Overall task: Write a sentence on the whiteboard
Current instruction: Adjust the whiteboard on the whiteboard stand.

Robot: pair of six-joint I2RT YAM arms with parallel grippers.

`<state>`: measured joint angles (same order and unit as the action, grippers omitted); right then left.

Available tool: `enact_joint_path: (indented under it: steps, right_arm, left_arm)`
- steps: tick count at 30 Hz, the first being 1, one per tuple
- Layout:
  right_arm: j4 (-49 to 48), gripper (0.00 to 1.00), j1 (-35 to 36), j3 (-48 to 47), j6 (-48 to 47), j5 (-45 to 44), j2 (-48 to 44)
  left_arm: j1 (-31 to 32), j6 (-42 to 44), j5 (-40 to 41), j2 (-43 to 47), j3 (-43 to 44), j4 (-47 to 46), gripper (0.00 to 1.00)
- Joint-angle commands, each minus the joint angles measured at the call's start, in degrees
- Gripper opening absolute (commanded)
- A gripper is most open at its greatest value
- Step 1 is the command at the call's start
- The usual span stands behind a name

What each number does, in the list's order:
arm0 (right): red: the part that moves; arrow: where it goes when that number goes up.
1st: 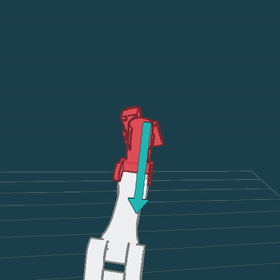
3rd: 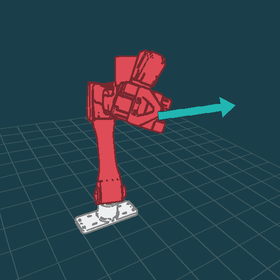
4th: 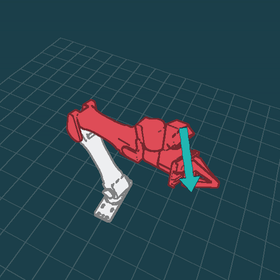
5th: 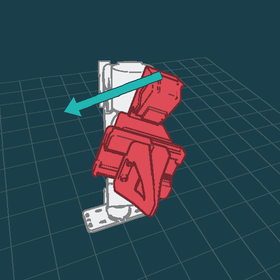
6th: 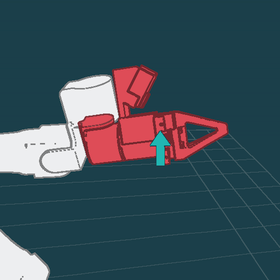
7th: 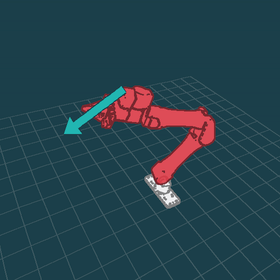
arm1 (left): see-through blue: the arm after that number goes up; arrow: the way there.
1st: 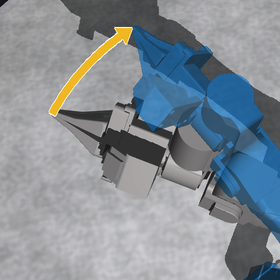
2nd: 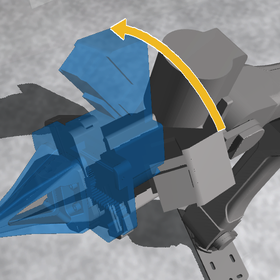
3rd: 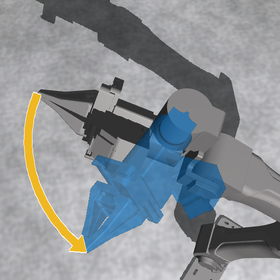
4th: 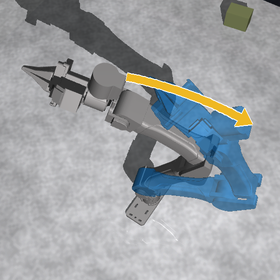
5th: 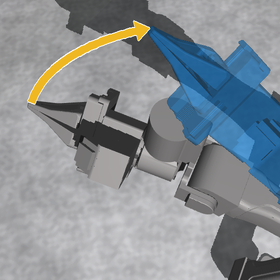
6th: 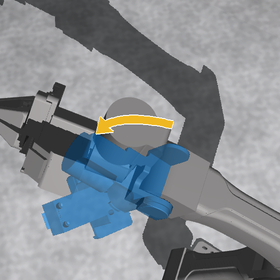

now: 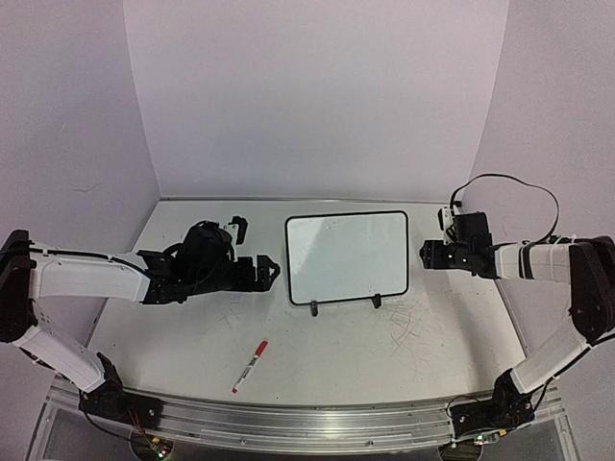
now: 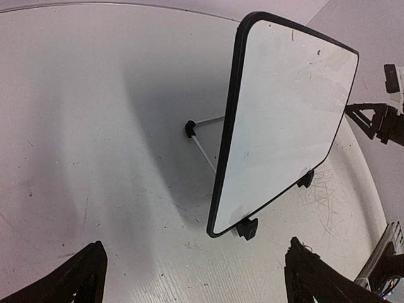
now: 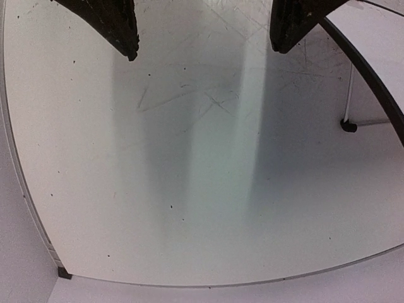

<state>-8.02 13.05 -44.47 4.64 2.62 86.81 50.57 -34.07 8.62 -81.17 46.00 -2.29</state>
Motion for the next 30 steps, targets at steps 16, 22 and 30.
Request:
enact_joint_path:
  steps: [16, 22, 30]
  right_arm:
    - [-5.7, 0.76, 4.6, -4.9, -1.6, 3.5, 2.4]
    - [-2.5, 0.82, 3.4, -3.7, 2.7, -3.6, -1.9]
    - [0.5, 0.88, 3.6, -1.6, 4.4, 3.5, -11.4]
  left_arm:
    - [0.0, -0.8, -2.2, 0.5, 0.9, 8.0, 1.00]
    - [0.0, 0.8, -5.8, 0.9, 0.6, 13.1, 0.95]
    - [2.8, 1.7, -15.8, 0.0, -1.1, 18.0, 0.81]
